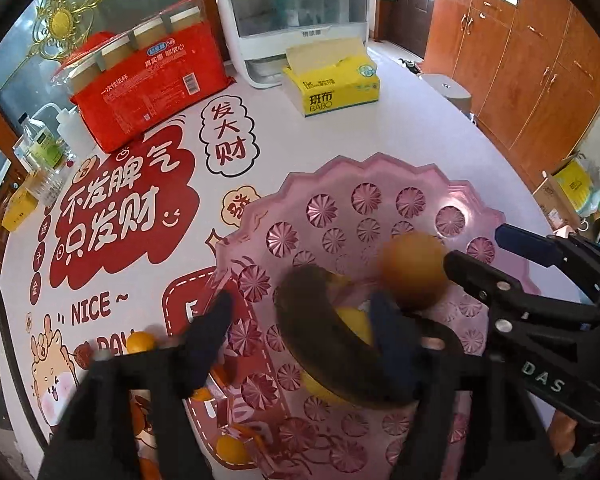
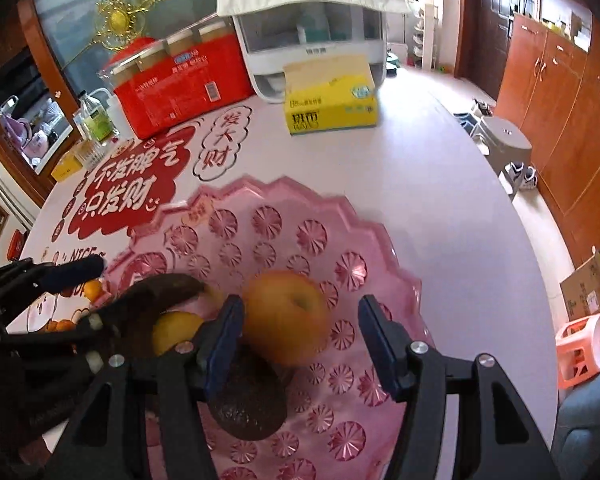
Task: Organize fruits
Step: 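Lower the banana and apple into the bowl and open both tools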
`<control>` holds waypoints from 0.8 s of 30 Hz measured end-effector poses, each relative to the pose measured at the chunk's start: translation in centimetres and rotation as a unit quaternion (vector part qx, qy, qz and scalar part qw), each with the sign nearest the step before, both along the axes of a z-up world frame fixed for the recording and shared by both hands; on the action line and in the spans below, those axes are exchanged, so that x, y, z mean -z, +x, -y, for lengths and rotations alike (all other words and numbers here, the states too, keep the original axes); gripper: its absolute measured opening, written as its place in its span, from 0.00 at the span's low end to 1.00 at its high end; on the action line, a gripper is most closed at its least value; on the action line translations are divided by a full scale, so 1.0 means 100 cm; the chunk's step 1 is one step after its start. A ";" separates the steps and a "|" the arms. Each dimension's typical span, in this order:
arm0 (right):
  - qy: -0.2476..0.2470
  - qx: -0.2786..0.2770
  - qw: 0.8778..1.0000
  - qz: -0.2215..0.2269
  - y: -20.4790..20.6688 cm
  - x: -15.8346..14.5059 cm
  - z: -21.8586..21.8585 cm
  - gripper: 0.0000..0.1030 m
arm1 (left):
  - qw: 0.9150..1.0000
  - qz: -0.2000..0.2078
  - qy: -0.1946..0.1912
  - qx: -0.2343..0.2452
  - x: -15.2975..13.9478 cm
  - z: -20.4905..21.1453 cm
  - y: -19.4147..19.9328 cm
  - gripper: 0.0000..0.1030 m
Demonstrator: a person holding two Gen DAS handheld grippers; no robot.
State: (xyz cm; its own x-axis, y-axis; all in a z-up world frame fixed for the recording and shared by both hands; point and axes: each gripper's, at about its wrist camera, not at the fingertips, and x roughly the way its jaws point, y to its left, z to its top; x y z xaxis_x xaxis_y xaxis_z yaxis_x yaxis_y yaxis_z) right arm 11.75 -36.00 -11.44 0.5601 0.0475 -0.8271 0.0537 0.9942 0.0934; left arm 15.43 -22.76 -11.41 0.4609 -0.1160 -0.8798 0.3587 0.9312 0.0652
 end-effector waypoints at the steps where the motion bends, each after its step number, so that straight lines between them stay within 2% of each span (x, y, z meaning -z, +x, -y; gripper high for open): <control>1: -0.004 0.003 1.000 0.000 0.000 -0.001 0.000 0.58 | 1.000 0.001 0.001 0.001 -0.001 -0.001 -0.001 0.71; 6: 0.006 0.006 1.000 -0.002 -0.003 -0.003 0.000 0.58 | 1.000 0.007 0.012 0.001 -0.005 -0.005 -0.008 0.84; 18: 0.007 0.001 1.000 0.011 -0.024 -0.018 -0.009 0.58 | 1.000 0.017 0.004 -0.006 -0.020 -0.016 -0.030 0.84; 24: 0.007 -0.002 1.000 0.018 -0.037 -0.027 -0.015 0.58 | 1.000 0.020 -0.014 -0.014 -0.029 -0.027 -0.045 0.84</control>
State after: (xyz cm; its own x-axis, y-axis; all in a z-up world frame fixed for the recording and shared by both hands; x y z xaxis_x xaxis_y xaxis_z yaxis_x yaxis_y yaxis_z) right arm 8.08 -34.49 -8.74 0.5889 0.0608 -0.8059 0.0460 0.9930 0.1085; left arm 10.94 -20.09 -8.47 0.4990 -0.1268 -0.8573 0.3302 0.9424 0.0528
